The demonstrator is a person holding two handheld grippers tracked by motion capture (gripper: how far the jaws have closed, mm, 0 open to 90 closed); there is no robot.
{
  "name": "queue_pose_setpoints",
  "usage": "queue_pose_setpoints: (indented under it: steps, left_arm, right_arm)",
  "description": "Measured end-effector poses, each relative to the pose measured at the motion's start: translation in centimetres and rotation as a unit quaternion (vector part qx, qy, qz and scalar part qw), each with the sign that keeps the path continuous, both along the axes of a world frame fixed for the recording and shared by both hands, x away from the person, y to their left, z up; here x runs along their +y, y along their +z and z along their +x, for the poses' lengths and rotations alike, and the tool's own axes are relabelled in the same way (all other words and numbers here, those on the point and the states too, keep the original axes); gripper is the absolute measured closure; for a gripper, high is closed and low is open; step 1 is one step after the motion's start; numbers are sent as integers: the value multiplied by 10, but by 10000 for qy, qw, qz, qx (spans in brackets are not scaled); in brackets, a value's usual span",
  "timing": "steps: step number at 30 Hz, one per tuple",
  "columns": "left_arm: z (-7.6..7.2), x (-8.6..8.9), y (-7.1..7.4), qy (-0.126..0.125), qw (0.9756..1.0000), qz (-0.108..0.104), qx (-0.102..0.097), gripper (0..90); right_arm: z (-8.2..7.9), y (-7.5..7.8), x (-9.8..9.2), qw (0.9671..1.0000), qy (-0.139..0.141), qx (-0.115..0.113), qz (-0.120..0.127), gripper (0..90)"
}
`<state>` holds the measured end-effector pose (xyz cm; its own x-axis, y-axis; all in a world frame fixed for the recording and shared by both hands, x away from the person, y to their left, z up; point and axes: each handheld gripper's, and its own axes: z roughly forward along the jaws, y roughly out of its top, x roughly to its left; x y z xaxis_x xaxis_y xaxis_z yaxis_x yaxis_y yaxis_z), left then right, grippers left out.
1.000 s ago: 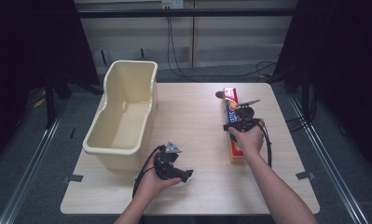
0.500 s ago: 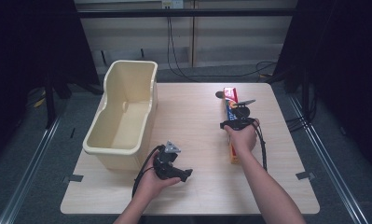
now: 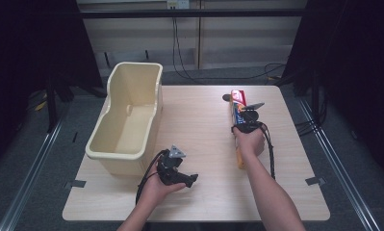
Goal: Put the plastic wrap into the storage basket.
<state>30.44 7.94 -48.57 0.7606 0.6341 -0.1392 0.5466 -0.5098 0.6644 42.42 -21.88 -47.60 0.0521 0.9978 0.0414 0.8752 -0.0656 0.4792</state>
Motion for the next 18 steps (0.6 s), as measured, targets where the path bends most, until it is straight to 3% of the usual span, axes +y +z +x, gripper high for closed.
queue_pose_setpoints:
  steps: [3,6,10,14,15,18]
  left_arm:
    - [0,1,0,7,10000,12,-54,46]
    - [-1,0,2,-12,9999,-102,-61,46]
    - [-1,-1,7,5,9999,-130,-3,46]
    - [0,-1,8,36,9993,-358,108,46]
    - [0,-1,10,-42,9996,-267,127,46]
    - [0,-6,16,-153,9990,-378,199,40]
  right_arm:
    - [-2,0,-3,10000,25,-29,-36,414]
    - [-8,2,-11,9994,340,25,-117,422]
    - [-17,8,-22,9973,728,-3,-16,424]
    - [-29,17,-34,9916,1292,-89,-4,422]
    - [-32,18,-37,9891,1469,-138,10,422]
    - [-44,23,-43,9825,1853,-199,40,421]
